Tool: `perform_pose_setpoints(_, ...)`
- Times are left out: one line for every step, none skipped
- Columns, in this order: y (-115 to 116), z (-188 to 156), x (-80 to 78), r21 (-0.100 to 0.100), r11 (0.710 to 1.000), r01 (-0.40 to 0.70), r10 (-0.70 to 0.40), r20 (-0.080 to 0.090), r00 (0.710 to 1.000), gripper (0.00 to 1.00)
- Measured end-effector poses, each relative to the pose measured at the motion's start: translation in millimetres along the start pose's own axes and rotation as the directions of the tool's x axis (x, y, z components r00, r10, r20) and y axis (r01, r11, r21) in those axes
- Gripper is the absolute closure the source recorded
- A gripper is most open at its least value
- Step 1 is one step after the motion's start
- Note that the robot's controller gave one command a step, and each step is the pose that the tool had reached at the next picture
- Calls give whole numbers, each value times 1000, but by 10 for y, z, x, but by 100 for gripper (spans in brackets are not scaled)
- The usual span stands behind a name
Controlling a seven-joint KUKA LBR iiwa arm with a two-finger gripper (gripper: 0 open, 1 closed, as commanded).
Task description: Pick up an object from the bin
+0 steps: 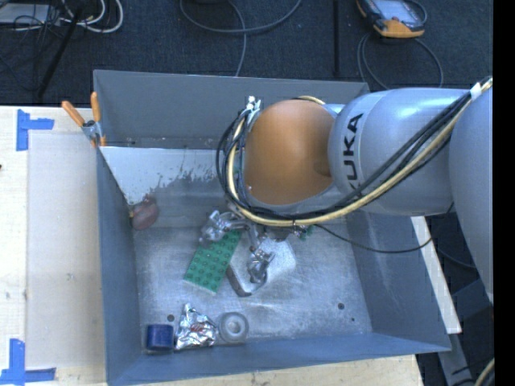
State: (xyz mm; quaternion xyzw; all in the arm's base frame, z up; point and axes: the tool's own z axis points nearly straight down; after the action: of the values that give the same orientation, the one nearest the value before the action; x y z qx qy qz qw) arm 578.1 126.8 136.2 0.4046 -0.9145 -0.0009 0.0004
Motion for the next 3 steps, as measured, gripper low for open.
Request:
perform_pose_setpoints(-102, 510, 22, 5, 998, -62, 62, 10, 998, 0)
perform_pose_setpoints(-318, 581, -68, -2, 991, 136, -136, 10, 991, 0)
perform_pose_setpoints(199, -36, -215, 4, 983, 182, -182, 7, 983, 0)
